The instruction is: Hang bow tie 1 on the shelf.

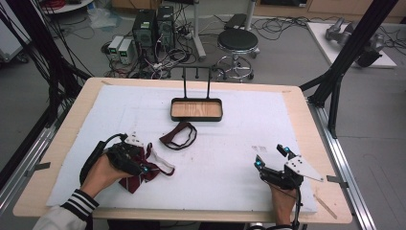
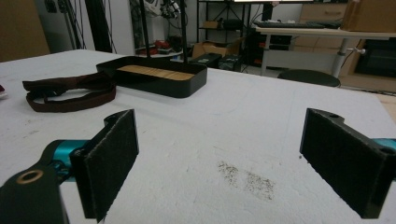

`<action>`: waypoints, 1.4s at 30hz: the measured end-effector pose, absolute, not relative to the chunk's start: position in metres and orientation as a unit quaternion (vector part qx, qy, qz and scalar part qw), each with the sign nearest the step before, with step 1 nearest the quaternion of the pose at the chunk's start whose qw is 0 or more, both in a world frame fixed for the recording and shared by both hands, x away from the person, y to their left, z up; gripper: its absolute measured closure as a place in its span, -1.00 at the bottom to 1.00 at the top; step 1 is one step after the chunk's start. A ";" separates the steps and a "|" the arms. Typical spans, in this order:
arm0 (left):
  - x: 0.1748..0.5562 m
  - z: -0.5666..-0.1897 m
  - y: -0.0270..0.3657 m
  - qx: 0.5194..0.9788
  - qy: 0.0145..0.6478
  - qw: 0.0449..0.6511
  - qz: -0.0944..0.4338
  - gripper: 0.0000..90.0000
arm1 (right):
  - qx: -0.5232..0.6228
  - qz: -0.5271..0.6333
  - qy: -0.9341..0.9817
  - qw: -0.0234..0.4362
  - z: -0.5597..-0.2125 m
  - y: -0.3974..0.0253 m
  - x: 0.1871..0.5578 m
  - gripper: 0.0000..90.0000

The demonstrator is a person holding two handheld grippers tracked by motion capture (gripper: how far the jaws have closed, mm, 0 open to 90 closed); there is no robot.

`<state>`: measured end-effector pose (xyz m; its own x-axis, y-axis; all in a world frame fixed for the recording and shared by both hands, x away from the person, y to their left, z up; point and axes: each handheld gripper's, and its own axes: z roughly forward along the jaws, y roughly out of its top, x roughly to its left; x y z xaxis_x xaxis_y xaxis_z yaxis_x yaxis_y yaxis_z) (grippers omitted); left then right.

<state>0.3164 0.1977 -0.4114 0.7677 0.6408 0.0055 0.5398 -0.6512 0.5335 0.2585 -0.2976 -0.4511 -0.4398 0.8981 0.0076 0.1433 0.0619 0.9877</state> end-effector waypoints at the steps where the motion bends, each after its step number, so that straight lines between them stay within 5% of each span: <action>1: 0.317 -0.411 0.197 0.905 0.326 0.258 0.094 -0.37 | 0.403 0.552 0.645 0.342 -0.451 -0.298 0.259 -0.76; 42: 0.325 -0.413 0.188 0.918 0.324 0.214 0.079 0.46 | 0.405 0.553 0.644 0.342 -0.451 -0.298 0.258 -0.76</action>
<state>0.3248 0.1877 -0.4135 0.7777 0.6286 0.0067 0.5607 -0.6983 0.4450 0.2584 -0.2977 -0.4512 -0.4391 0.8984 0.0076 0.1433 0.0617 0.9878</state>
